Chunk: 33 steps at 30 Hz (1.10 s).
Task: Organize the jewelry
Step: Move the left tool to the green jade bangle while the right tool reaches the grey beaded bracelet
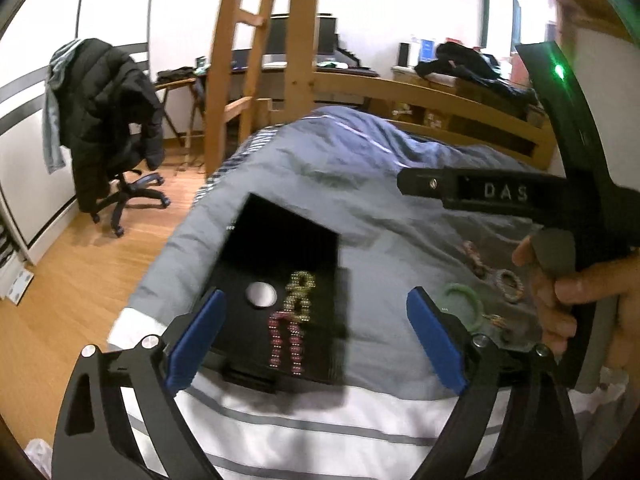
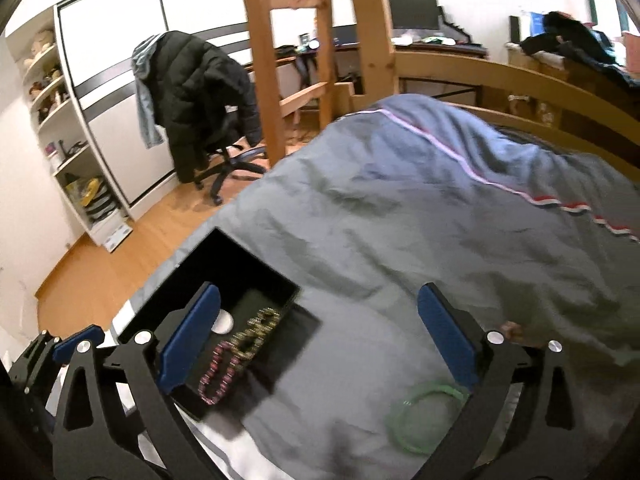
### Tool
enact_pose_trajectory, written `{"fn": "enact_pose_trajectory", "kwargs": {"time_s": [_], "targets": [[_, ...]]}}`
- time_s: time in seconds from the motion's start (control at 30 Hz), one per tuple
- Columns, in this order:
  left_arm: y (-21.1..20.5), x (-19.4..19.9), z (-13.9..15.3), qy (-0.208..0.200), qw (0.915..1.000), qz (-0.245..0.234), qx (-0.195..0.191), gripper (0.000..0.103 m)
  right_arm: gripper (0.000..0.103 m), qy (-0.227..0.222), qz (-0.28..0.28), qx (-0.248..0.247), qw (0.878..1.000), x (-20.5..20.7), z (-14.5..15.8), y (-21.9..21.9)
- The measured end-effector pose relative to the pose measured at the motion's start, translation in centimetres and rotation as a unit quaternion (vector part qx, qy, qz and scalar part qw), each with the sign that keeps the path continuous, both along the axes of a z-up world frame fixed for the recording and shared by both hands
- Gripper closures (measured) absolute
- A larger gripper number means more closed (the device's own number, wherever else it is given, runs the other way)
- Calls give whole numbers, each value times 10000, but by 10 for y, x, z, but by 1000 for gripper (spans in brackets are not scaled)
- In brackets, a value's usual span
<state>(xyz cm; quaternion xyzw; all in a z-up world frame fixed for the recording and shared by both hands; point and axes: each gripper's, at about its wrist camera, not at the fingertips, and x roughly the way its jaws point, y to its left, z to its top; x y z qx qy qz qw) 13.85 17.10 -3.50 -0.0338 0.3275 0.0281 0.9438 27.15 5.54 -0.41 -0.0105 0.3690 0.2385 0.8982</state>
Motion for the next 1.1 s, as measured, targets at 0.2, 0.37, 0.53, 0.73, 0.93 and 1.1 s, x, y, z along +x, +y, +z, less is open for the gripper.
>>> {"fn": "enact_pose_trajectory", "kwargs": {"time_s": [0.2,0.37,0.53,0.73,0.93,1.1], "targets": [[-38,-3,-4,19,9995,-320,-33,11,5,-45,-301,-117,9995,-15,12,-53],[-64,-5,-9,65,9988,-488,-49,11,5,-50,-532,-249,9983,-31,16,-97],[-84,2,-18,117,9982,-585,-47,11,5,-2,-771,-300,9966,-43,15,-135],[-98,21,-32,216,9976,-636,-166,11,5,140,-979,-369,9944,-52,-3,-174],[-124,44,-59,442,9950,-898,19,11,5,369,-1111,-365,9925,-48,-39,-199],[-145,67,-80,621,9902,-1248,37,11,5,499,-1178,-336,9912,-38,-71,-209]]}}
